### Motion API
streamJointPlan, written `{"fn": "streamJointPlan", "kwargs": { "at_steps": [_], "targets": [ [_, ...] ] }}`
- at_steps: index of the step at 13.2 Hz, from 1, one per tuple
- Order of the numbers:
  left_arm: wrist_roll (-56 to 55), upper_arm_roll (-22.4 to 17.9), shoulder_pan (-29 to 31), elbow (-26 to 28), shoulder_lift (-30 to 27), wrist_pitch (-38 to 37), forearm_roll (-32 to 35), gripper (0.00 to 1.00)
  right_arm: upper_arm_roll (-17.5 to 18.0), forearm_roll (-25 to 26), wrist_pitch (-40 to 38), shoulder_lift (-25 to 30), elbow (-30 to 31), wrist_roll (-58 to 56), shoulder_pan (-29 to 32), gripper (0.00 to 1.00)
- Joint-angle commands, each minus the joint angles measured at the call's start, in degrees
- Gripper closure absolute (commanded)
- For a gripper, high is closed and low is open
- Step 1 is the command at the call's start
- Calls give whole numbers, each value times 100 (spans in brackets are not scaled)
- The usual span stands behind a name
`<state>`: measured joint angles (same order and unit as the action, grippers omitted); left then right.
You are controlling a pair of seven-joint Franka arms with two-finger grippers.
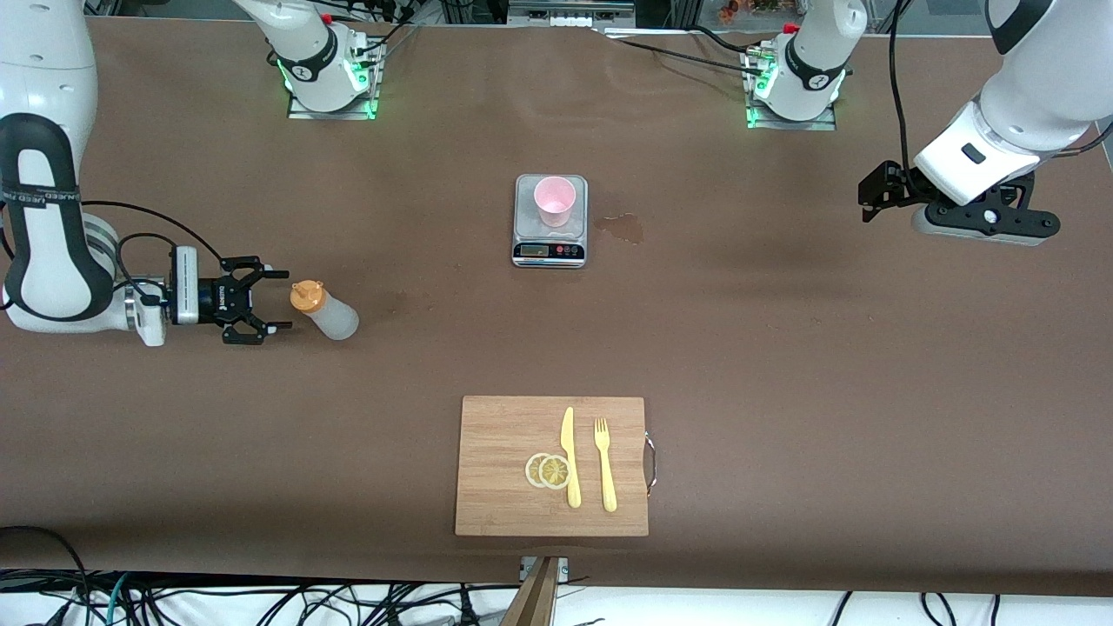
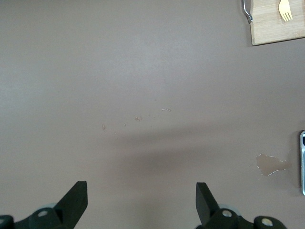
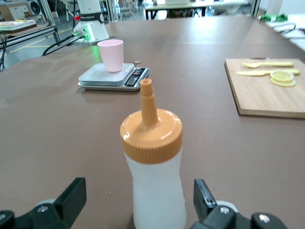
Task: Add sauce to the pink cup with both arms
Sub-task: 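Grasp the squeeze bottle with the right gripper and lift it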
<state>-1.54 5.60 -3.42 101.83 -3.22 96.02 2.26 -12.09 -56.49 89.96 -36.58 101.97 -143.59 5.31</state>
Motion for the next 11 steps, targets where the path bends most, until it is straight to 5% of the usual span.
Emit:
{"fn": "streamJointPlan", "kwargs": {
  "at_steps": [1, 11],
  "targets": [
    [14, 11, -9, -76, -30, -84, -94, 0, 57, -353, -382, -366, -134, -519, 137, 0],
    [14, 2, 8, -67, -30, -93, -94, 0, 348, -855, -532, -930, -143, -846, 137, 0]
  ]
}}
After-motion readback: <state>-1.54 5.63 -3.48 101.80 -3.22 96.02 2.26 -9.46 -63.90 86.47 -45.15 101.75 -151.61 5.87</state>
